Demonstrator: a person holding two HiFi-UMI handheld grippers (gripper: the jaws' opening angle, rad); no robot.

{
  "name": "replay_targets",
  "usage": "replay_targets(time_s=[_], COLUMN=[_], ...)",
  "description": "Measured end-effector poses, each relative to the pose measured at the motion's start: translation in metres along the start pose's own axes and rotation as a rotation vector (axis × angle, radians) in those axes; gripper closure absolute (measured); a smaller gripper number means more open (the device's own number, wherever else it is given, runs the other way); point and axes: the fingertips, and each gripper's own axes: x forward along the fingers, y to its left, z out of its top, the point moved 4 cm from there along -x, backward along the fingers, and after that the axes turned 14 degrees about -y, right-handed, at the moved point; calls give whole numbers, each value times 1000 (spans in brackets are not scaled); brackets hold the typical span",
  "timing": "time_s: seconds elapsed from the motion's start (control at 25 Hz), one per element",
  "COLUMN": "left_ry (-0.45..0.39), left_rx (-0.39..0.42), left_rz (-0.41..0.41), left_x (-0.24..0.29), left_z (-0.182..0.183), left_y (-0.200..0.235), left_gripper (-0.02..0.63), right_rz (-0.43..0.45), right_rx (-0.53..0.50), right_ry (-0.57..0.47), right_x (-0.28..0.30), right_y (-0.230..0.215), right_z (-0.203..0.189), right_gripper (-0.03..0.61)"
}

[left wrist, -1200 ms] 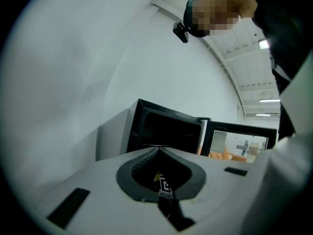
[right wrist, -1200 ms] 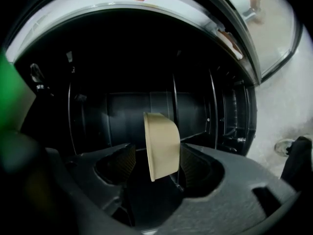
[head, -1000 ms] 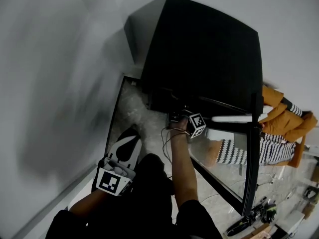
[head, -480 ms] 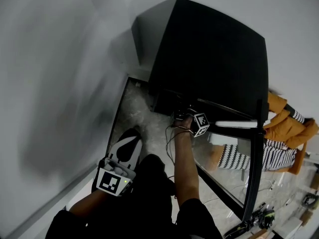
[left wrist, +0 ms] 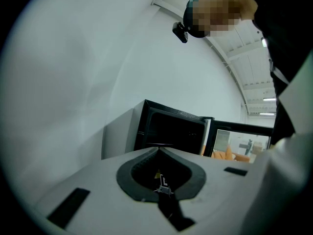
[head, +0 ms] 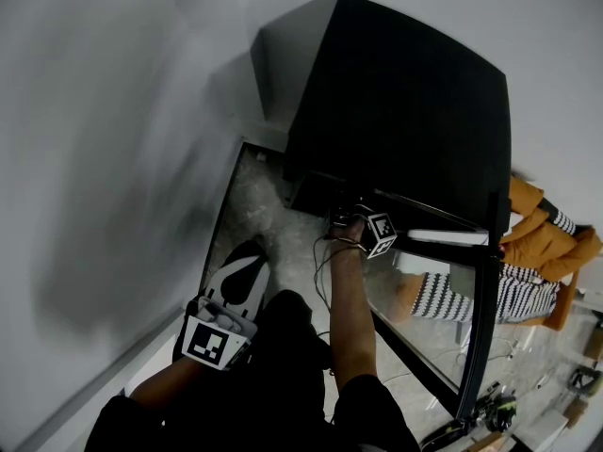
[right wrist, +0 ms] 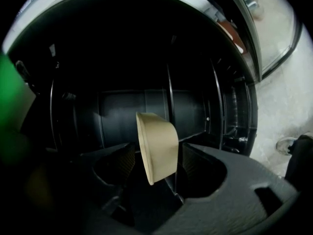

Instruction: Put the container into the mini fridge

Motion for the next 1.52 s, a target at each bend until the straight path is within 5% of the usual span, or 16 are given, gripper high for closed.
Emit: replay_targets(time_s=[0.88,1.32,1.52], left_ry=[6,-12,-24], left_rx=[-1,13,14], left_rz=[24,60,82], left_x=[-50,-92,-107], left_z=[37,80,91], left_y=[-53,-112,-138], left_gripper=[609,609,609], right_rz=[-1,29,49], right_rx=[-58,-206,-298], right_ry=[47,178,220], right_x=[-109,-217,-260], right_y=[25,69,94], right_z=[9,6,16], right_gripper=[292,427,542])
